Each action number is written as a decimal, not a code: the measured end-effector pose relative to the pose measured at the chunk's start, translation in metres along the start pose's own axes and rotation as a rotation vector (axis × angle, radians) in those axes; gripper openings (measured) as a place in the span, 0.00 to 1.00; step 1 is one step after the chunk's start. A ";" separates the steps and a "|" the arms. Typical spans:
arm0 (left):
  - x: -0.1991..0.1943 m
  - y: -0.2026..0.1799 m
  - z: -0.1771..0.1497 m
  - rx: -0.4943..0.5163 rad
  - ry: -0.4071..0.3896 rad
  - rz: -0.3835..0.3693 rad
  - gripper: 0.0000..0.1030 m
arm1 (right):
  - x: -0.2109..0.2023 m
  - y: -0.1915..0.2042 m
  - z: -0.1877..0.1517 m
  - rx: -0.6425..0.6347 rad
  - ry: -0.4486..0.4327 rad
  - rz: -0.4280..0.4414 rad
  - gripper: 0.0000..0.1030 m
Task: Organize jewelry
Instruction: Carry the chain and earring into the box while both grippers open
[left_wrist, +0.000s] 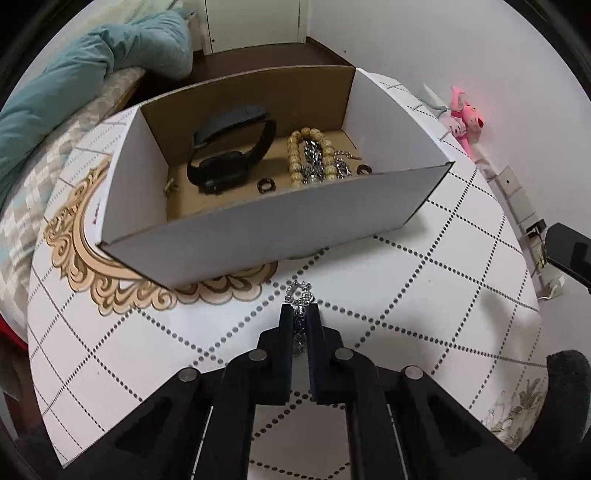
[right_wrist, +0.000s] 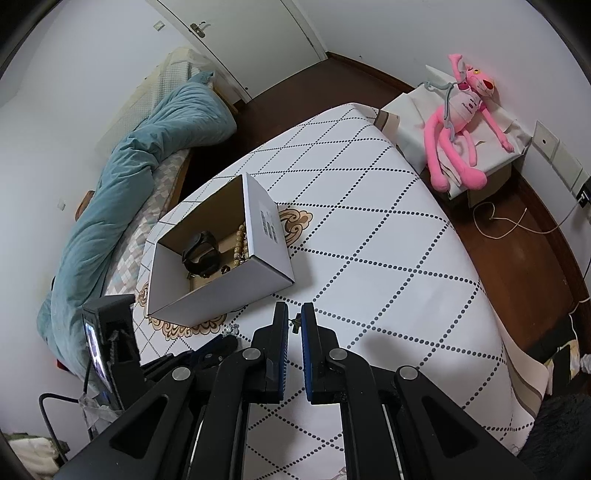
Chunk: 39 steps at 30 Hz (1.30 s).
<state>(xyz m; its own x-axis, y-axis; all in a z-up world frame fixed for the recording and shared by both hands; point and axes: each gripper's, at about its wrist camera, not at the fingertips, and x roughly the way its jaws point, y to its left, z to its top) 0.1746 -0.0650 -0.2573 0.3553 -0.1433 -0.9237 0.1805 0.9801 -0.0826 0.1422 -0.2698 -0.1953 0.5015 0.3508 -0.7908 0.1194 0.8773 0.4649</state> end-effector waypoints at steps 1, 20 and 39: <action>-0.002 0.002 -0.002 -0.011 -0.001 -0.013 0.04 | 0.000 0.000 0.000 0.000 -0.002 0.000 0.07; -0.153 0.044 0.063 -0.106 -0.259 -0.209 0.04 | -0.027 0.068 0.039 -0.119 -0.054 0.102 0.07; -0.072 0.101 0.117 -0.233 -0.020 -0.069 0.08 | 0.077 0.116 0.107 -0.291 0.196 -0.060 0.07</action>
<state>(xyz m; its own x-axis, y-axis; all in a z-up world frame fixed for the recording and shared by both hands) 0.2748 0.0280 -0.1550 0.3677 -0.2113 -0.9056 -0.0106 0.9728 -0.2313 0.2866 -0.1765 -0.1594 0.3234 0.3269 -0.8880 -0.1196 0.9450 0.3043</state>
